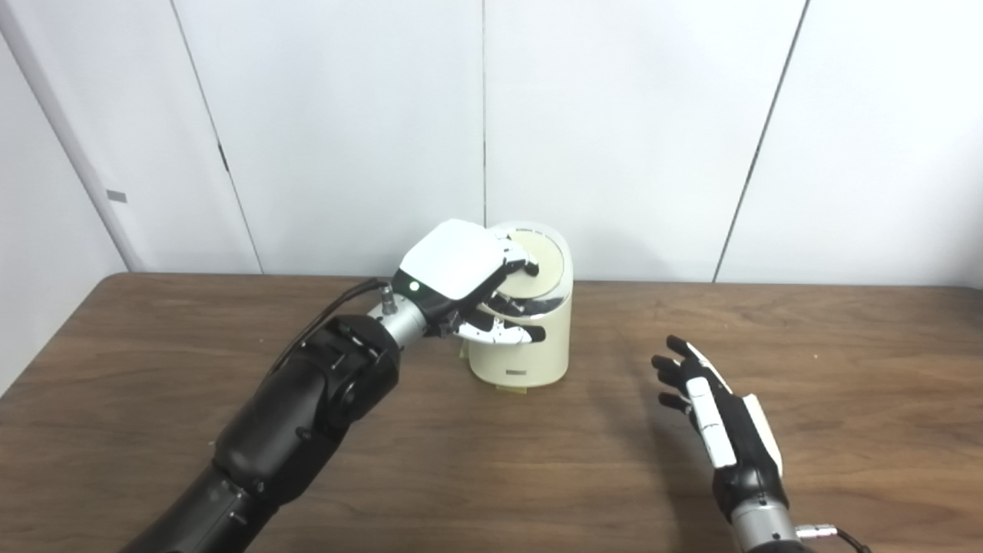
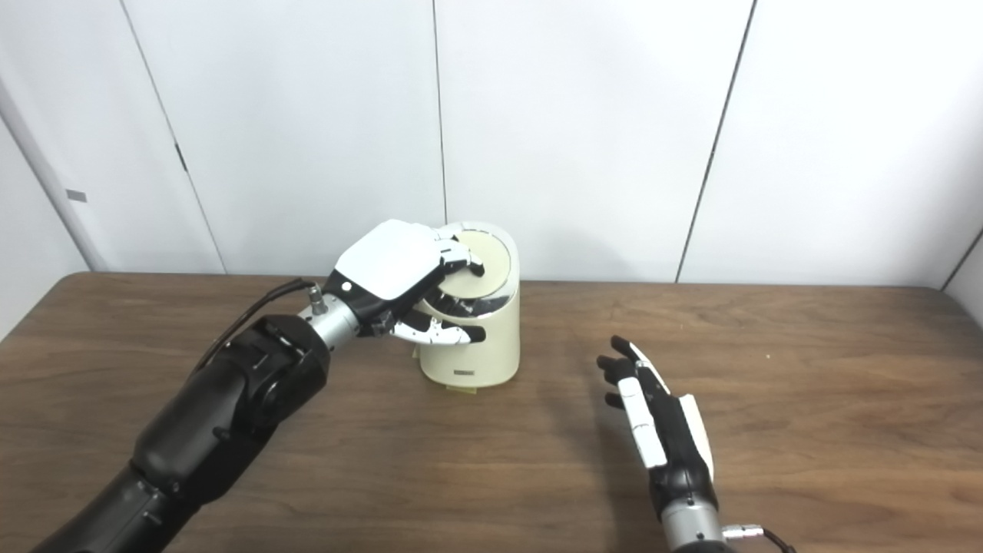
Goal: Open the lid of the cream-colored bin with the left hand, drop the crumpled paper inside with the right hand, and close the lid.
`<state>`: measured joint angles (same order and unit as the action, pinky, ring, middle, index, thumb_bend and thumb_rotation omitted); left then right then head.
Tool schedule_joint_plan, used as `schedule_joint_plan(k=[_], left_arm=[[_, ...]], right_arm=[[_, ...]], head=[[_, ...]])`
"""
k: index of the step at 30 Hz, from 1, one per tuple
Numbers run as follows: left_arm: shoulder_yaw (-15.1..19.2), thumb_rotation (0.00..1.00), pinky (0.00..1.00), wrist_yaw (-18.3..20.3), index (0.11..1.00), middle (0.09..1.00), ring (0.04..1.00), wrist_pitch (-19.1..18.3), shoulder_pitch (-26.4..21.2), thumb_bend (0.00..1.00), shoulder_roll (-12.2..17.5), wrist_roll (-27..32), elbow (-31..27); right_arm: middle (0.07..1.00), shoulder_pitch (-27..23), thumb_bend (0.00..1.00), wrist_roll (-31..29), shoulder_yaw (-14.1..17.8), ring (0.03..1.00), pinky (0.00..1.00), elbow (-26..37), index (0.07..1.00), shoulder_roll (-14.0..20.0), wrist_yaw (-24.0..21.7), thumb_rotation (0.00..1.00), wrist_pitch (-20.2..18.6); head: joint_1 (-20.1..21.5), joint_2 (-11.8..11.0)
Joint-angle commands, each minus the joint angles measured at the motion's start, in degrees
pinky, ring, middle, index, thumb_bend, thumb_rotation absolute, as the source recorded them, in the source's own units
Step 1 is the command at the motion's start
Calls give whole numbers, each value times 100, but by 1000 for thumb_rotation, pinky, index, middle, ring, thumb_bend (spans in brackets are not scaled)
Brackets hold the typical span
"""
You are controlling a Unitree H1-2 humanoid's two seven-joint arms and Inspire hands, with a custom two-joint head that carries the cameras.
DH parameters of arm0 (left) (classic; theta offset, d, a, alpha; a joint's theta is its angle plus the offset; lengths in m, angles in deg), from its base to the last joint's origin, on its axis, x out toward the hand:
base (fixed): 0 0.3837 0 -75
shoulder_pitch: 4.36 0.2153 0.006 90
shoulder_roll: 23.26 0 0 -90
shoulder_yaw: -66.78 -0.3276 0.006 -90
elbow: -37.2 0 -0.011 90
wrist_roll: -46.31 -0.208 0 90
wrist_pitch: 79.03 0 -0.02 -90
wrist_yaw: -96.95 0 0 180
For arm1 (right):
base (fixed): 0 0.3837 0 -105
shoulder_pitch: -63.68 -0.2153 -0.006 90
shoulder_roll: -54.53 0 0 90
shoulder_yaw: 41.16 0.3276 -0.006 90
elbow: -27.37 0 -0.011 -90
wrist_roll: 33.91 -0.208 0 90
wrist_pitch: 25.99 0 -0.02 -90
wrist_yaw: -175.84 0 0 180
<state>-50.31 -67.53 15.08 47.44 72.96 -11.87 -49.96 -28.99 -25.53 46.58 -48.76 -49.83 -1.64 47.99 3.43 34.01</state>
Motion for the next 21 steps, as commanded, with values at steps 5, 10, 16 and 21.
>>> schedule_joint_plan(k=[5,10,16,21], left_arm=[[-180,726,831,194,812,777,836,124,-89,620,70,-176,158],[-296,695,841,374,819,775,823,119,-60,602,86,-207,144],[-365,663,857,356,818,761,816,161,14,607,115,-225,154],[-408,672,879,474,829,770,824,131,36,608,139,-285,153]], right_arm=[[827,-179,604,-2,-9,860,807,330,887,-11,-26,986,5],[831,-163,592,-52,-3,868,813,378,893,-27,-49,981,-36],[834,-175,602,-169,15,878,823,434,897,-56,-90,971,-92],[834,-200,601,-79,-18,873,810,446,898,-36,-78,990,-141]], head=[[19,26],[30,48],[30,105],[38,108]])
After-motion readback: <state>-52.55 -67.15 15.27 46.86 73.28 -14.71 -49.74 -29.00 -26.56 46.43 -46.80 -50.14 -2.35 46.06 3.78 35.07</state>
